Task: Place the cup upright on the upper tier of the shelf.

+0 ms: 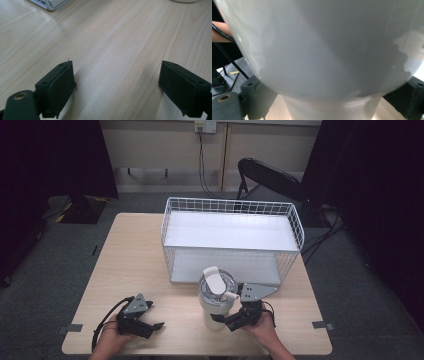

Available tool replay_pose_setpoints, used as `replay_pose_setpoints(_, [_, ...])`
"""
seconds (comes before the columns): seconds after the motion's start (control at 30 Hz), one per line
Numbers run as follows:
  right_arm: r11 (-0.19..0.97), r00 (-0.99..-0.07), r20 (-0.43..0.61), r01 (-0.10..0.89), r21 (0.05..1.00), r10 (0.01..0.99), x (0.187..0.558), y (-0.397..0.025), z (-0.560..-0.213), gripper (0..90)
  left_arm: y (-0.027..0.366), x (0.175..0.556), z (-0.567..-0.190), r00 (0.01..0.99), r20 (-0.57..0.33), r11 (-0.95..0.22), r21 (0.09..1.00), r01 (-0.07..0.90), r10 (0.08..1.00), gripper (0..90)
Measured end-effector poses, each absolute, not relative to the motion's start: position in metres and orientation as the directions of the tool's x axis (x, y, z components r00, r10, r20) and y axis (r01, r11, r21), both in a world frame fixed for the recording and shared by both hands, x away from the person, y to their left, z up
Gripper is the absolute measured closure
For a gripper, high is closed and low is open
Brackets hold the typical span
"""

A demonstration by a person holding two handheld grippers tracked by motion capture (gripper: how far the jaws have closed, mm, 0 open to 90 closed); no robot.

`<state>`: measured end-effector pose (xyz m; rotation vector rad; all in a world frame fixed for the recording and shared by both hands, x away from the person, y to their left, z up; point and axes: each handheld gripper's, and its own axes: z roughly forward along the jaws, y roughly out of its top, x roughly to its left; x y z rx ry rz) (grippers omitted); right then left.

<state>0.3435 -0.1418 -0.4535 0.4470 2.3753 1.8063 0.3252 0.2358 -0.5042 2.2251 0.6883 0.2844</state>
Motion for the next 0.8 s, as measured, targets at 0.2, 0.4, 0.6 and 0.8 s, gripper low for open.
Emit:
replay_pose_setpoints(0.2, [0.234,-0.948,0.084,0.161,0.959,0.306,0.3443,-0.1404,-0.4546,7.9,0.2358,0.3252,-0.5042,0.829,-0.014,-0.554,0.738,0.386,0.56,12.8])
replay_pose_setpoints(0.4, [0.224,-0.94,0.096,0.176,0.959,0.327,0.3433,-0.1376,-0.4539,7.9,0.2358,0.3252,-0.5042,0.829,-0.014,-0.554,0.738,0.387,0.56,12.8])
replay_pose_setpoints(0.6, [0.241,-0.941,0.085,0.171,0.955,0.328,0.3422,-0.1371,-0.4519,7.8,0.2358,0.3252,-0.5042,0.829,-0.014,-0.554,0.737,0.386,0.56,12.8])
replay_pose_setpoints(0.8, [0.247,-0.946,0.079,0.162,0.955,0.315,0.3423,-0.1394,-0.4525,7.8,0.2358,0.3252,-0.5042,0.829,-0.014,-0.554,0.738,0.387,0.56,12.8])
